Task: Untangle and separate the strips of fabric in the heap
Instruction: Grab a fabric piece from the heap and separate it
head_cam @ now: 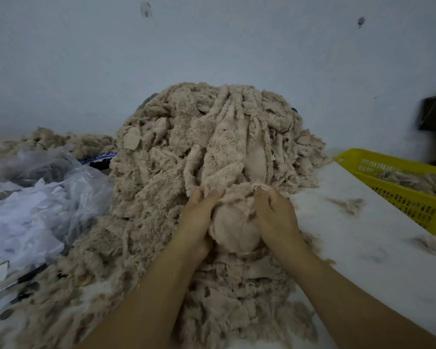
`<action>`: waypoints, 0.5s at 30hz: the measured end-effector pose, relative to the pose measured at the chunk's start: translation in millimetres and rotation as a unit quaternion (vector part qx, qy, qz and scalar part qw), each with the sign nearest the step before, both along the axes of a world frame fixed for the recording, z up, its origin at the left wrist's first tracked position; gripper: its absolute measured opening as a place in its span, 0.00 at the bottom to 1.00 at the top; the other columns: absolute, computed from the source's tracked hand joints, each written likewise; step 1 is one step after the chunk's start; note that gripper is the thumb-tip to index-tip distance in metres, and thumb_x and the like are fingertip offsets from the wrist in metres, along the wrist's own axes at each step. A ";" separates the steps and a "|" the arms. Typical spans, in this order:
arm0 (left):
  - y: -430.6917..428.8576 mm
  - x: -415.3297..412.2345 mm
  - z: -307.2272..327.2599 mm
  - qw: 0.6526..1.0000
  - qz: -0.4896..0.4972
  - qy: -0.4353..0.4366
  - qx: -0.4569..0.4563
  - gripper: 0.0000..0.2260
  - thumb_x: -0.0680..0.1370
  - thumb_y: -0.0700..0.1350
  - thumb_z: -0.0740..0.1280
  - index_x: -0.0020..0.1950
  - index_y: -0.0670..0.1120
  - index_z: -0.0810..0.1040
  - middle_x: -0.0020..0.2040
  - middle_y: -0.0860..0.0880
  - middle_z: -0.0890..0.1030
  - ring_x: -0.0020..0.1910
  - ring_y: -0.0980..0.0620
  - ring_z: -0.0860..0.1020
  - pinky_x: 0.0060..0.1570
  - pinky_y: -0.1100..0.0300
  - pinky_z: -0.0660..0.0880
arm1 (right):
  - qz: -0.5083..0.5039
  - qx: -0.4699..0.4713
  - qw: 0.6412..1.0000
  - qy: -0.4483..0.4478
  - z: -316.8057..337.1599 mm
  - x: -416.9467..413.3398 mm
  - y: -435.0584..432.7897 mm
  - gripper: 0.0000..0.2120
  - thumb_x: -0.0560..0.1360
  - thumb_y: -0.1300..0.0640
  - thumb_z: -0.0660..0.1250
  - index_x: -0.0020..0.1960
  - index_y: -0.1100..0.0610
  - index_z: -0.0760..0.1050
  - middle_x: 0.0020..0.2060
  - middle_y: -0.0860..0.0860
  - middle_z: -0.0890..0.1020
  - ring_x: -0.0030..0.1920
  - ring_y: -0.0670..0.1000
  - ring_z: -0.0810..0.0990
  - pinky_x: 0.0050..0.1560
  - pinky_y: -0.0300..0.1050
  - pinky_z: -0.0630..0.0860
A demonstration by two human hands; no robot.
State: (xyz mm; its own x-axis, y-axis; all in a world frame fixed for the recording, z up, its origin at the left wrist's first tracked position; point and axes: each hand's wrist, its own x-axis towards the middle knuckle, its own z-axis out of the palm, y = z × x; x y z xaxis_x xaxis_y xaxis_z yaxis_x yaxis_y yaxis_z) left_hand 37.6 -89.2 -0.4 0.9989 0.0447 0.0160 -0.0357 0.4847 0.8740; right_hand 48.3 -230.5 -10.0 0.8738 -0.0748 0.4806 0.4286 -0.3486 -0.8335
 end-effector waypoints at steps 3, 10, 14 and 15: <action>8.2 -0.4 4.5 0.991 -0.062 0.021 -0.121 0.18 0.78 0.51 0.67 0.63 0.43 0.78 0.57 0.41 0.84 0.55 0.46 0.84 0.45 0.55 0.82 | -0.021 0.043 0.998 0.044 -0.1 3.6 -1.3 0.20 0.83 0.51 0.56 0.33 0.50 0.65 0.28 0.46 0.69 0.26 0.36 0.70 0.26 0.30 0.65; -2.5 -3.6 -3.3 0.986 -0.140 0.014 0.088 0.28 0.72 0.69 0.66 0.50 0.45 0.86 0.48 0.47 0.86 0.51 0.48 0.83 0.54 0.57 0.79 | -0.075 0.216 0.965 0.131 8.6 12.6 -13.4 0.19 0.83 0.46 0.54 0.44 0.53 0.78 0.38 0.52 0.79 0.40 0.53 0.77 0.42 0.50 0.72; -13.4 -11.0 -11.4 0.955 -0.164 0.000 0.246 0.27 0.63 0.74 0.70 0.47 0.54 0.88 0.51 0.54 0.86 0.54 0.55 0.83 0.56 0.61 0.77 | -0.068 0.146 0.984 0.082 7.9 6.9 -8.7 0.19 0.83 0.51 0.55 0.35 0.53 0.72 0.33 0.50 0.76 0.34 0.45 0.74 0.34 0.41 0.68; -15.6 -11.5 -11.7 0.955 -0.158 -0.002 0.252 0.24 0.65 0.71 0.72 0.49 0.55 0.87 0.51 0.53 0.86 0.53 0.55 0.83 0.55 0.60 0.78 | -0.056 0.124 0.988 0.066 7.0 5.3 -7.1 0.18 0.83 0.52 0.55 0.36 0.53 0.72 0.34 0.49 0.77 0.33 0.41 0.74 0.32 0.36 0.68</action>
